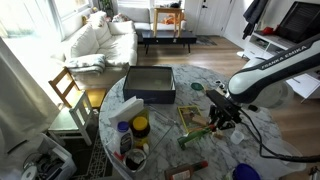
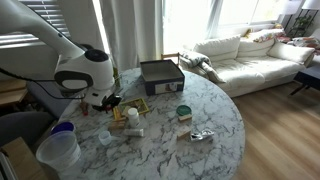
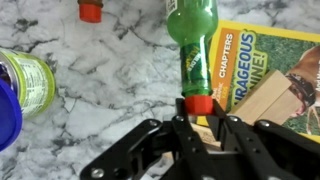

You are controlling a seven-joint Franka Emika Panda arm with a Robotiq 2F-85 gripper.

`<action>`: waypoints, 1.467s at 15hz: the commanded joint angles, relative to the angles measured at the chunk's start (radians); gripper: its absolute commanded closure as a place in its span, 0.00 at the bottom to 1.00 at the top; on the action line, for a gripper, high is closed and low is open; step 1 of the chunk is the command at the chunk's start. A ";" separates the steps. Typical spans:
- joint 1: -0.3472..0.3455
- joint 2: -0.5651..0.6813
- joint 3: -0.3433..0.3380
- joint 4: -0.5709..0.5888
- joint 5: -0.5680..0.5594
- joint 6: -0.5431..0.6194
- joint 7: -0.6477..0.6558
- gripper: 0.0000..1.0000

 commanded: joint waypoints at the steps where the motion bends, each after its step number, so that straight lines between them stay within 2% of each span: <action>1: -0.004 -0.090 -0.006 -0.024 -0.233 -0.043 0.176 0.94; 4: -0.012 -0.125 0.010 -0.007 -0.377 -0.094 0.274 0.94; 6: -0.014 -0.142 0.025 0.006 -0.426 -0.140 0.300 0.94; 11: -0.008 -0.183 0.071 0.034 -0.470 -0.224 0.323 0.94; 14: -0.011 -0.189 0.092 0.046 -0.497 -0.217 0.346 0.94; 22: -0.016 -0.215 0.132 0.058 -0.795 -0.234 0.532 0.94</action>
